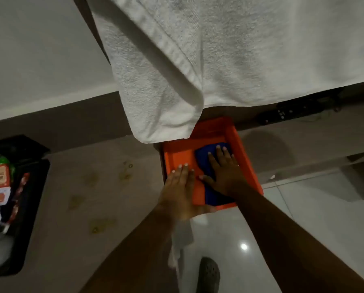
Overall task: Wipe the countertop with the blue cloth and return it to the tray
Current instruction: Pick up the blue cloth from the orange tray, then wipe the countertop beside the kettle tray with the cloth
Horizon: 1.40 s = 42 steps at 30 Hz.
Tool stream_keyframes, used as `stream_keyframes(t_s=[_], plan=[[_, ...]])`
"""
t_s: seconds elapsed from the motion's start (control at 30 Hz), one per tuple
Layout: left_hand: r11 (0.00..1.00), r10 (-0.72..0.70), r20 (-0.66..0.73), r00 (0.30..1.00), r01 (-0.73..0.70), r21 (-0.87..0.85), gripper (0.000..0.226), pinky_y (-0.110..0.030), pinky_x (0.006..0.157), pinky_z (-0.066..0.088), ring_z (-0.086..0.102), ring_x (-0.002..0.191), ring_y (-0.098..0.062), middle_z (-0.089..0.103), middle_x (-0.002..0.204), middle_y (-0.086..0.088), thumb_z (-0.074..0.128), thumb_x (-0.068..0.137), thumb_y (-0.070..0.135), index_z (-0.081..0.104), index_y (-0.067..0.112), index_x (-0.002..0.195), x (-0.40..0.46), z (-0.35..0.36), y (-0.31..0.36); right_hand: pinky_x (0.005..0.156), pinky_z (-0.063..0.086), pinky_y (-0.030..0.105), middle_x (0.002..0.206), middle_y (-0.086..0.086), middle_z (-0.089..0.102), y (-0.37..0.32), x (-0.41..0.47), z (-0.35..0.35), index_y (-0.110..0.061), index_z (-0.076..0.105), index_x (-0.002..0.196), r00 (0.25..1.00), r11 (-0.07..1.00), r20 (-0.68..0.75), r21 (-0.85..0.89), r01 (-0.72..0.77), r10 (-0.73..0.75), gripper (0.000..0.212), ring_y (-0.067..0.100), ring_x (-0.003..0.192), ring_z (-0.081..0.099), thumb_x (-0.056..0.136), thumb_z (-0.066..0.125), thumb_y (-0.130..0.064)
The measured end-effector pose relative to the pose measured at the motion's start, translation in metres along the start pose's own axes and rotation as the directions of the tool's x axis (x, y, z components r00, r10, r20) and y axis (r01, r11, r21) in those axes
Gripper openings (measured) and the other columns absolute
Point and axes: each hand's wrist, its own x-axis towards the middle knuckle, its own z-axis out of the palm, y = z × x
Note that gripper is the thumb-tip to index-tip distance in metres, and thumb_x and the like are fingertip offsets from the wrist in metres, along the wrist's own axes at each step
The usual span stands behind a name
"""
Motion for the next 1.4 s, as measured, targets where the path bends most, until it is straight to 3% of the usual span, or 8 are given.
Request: stream_keyframes(t_s=[0.17, 0.37, 0.57, 0.73, 1.07, 1.23, 1.3, 1.4], plan=[[0.991, 0.007, -0.033, 0.999, -0.003, 0.132, 0.132, -0.047, 0.123, -0.007, -0.011, 0.153, -0.032, -0.011, 0.165, -0.017, 0.018, 0.063, 0.098, -0.004, 0.007, 0.156, 0.005, 0.009, 0.0, 0.116, -0.013, 0.048, 0.156, 0.013, -0.022, 0.0, 0.002, 0.01, -0.022, -0.014, 0.149, 0.999, 0.995, -0.028, -0.094, 0.023, -0.026, 0.085, 0.031, 0.146, -0.018, 0.088, 0.018, -0.071], [0.992, -0.001, -0.032, 0.999, 0.005, 0.125, 0.133, -0.048, 0.123, -0.008, -0.013, 0.152, -0.032, -0.012, 0.165, -0.017, 0.007, 0.059, 0.098, -0.006, 0.008, 0.156, 0.006, 0.01, 0.001, 0.117, -0.007, 0.047, 0.161, 0.018, -0.002, -0.007, 0.01, 0.003, -0.014, 0.005, 0.152, 0.999, 0.999, -0.028, -0.029, -0.029, 0.028, 0.063, 0.034, 0.148, -0.006, 0.099, 0.034, -0.029], [0.996, 0.015, -0.106, 0.994, -0.006, 0.089, 0.12, -0.045, 0.122, -0.009, -0.012, 0.153, -0.029, -0.01, 0.166, -0.014, 0.033, 0.072, 0.09, -0.003, 0.013, 0.157, -0.006, -0.005, -0.011, 0.119, 0.003, 0.046, 0.161, 0.02, 0.002, -0.009, 0.013, -0.023, -0.007, 0.012, 0.151, 0.996, 0.997, 0.06, 0.019, -0.069, 0.068, 0.064, 0.035, 0.148, 0.0, 0.097, 0.046, -0.018], [0.998, -0.043, -0.199, 0.979, 0.052, 0.039, 0.118, -0.046, 0.123, -0.005, -0.007, 0.153, -0.029, -0.007, 0.166, -0.015, 0.037, 0.074, 0.088, 0.0, 0.012, 0.157, -0.049, -0.027, -0.037, 0.1, 0.032, 0.038, 0.139, 0.03, 0.047, -0.027, -0.012, -0.07, 0.005, 0.042, 0.136, 0.985, 0.914, -0.139, 0.405, -0.034, 0.099, 0.045, 0.044, 0.125, 0.046, 0.092, 0.049, -0.001], [0.947, -0.32, -0.335, 0.886, 0.313, -0.074, 0.122, -0.045, 0.119, -0.007, -0.005, 0.153, -0.035, -0.002, 0.165, -0.02, 0.029, 0.07, 0.092, 0.006, 0.008, 0.156, -0.216, 0.027, -0.125, 0.085, 0.045, 0.032, 0.123, 0.012, 0.062, -0.194, -0.11, -0.068, -0.023, 0.047, 0.133, 0.973, 0.813, -0.227, 0.56, 0.158, -0.033, 0.037, 0.017, 0.098, 0.061, 0.097, 0.047, -0.014], [0.824, -0.565, -0.273, 0.779, 0.517, -0.232, 0.118, -0.055, 0.118, 0.021, 0.025, 0.147, -0.043, 0.027, 0.158, -0.027, 0.027, 0.073, 0.09, 0.03, 0.001, 0.151, -0.309, 0.101, -0.173, 0.119, 0.021, 0.046, 0.158, 0.013, 0.023, -0.273, -0.154, 0.02, -0.016, 0.026, 0.148, 0.987, 0.933, 0.029, 0.33, 0.141, -0.159, 0.053, 0.029, 0.143, 0.026, 0.098, 0.043, -0.019], [0.784, -0.615, -0.263, 0.743, 0.542, -0.302, 0.117, -0.058, 0.113, 0.029, 0.034, 0.142, -0.046, 0.036, 0.154, -0.027, 0.019, 0.073, 0.091, 0.038, 0.003, 0.148, -0.329, 0.12, -0.183, 0.12, -0.003, 0.042, 0.161, 0.008, -0.003, -0.289, -0.171, 0.057, -0.018, 0.01, 0.151, 0.977, 0.976, 0.046, 0.077, 0.204, -0.208, 0.063, 0.027, 0.149, -0.002, 0.099, 0.034, -0.043], [0.764, -0.64, -0.29, 0.711, 0.549, -0.339, 0.115, -0.058, 0.115, 0.026, 0.03, 0.145, -0.044, 0.034, 0.157, -0.022, 0.018, 0.072, 0.092, 0.036, 0.009, 0.15, -0.336, 0.13, -0.19, 0.117, -0.009, 0.04, 0.156, 0.002, -0.012, -0.288, -0.182, 0.076, -0.019, 0.0, 0.15, 0.973, 0.967, -0.014, -0.114, 0.229, -0.232, 0.077, 0.022, 0.148, -0.01, 0.09, 0.008, -0.067]])
